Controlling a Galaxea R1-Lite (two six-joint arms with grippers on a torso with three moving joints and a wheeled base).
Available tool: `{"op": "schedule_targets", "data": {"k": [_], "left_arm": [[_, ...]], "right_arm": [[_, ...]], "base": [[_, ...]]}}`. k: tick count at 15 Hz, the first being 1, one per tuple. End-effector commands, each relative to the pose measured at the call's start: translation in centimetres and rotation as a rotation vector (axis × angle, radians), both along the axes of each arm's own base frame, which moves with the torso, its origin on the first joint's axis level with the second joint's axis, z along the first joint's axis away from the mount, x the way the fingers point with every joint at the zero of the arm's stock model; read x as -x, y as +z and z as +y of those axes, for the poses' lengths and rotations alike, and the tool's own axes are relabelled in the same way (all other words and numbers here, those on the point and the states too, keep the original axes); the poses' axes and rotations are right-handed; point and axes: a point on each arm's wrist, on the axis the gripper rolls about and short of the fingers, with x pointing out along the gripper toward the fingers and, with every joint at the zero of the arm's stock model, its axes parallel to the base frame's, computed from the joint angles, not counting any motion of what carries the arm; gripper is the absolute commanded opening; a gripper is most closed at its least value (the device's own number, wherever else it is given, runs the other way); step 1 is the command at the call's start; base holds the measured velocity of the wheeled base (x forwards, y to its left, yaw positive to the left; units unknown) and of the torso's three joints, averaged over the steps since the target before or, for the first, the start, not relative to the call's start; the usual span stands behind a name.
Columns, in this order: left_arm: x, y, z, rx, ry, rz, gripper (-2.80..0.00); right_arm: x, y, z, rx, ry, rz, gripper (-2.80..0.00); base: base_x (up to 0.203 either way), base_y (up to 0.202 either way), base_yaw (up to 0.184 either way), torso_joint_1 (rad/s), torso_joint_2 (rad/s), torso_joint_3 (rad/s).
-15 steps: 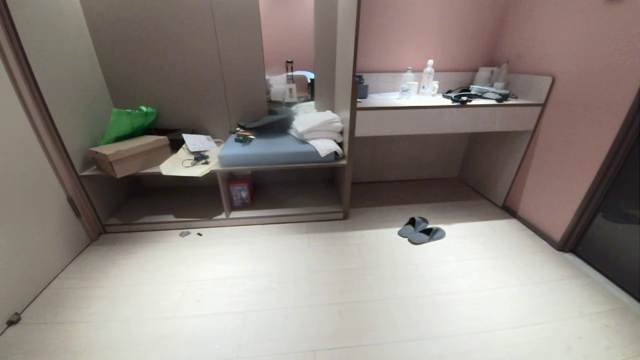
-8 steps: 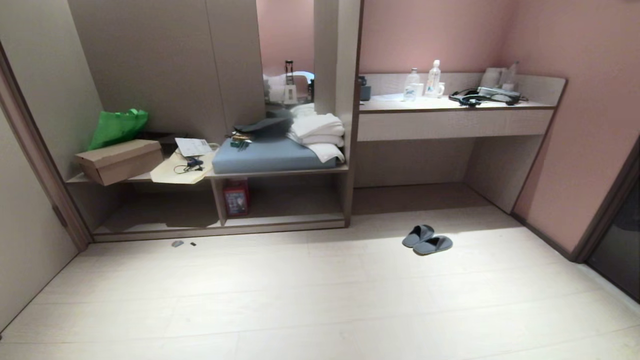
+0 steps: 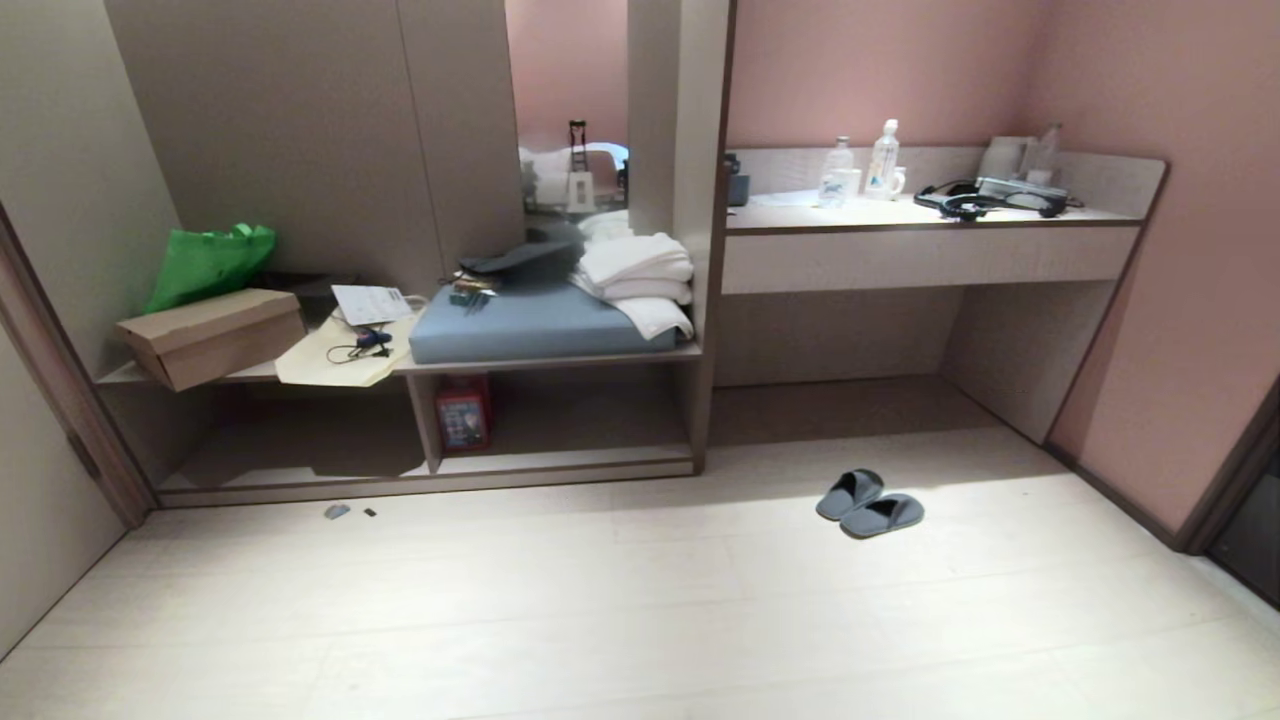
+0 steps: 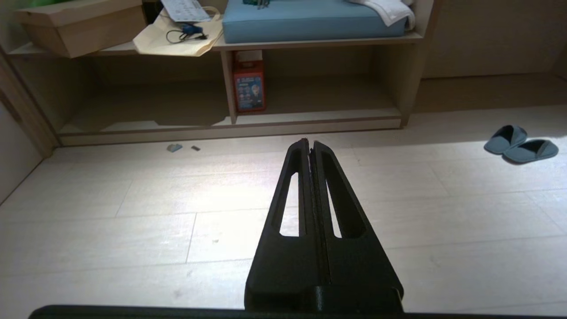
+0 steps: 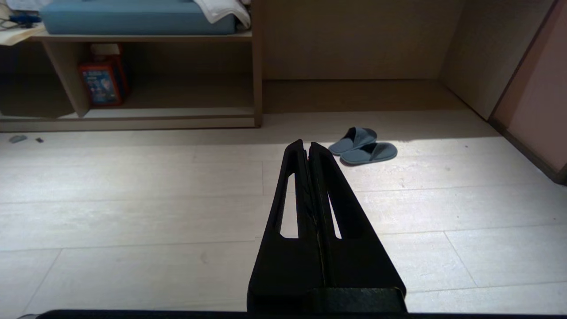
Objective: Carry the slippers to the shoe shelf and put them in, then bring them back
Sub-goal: Pick up the slippers on the floor
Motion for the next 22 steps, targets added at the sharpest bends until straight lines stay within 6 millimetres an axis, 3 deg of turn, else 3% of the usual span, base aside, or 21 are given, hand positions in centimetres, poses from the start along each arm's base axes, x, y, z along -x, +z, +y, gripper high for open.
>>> {"op": "schedule_targets", "data": {"k": [1,22], "left_arm": [[-0.01,0.01,0.0,0.0,0.001,0.0,-2.8],[-0.01,0.01,0.0,0.0,-0.001,0.0,-2.8]], "right_arm": [[-0.01,0.0,0.0,-0.001,0.0,0.001,-2.8],[-0.01,0.0,0.0,0.005,0.001,0.001,-2.8]], "base": [[0.195,0.0,-0.002,0.002,0.0,-0.001],[0.197,0.0,0.0,0.003,0.0,0.002]]}}
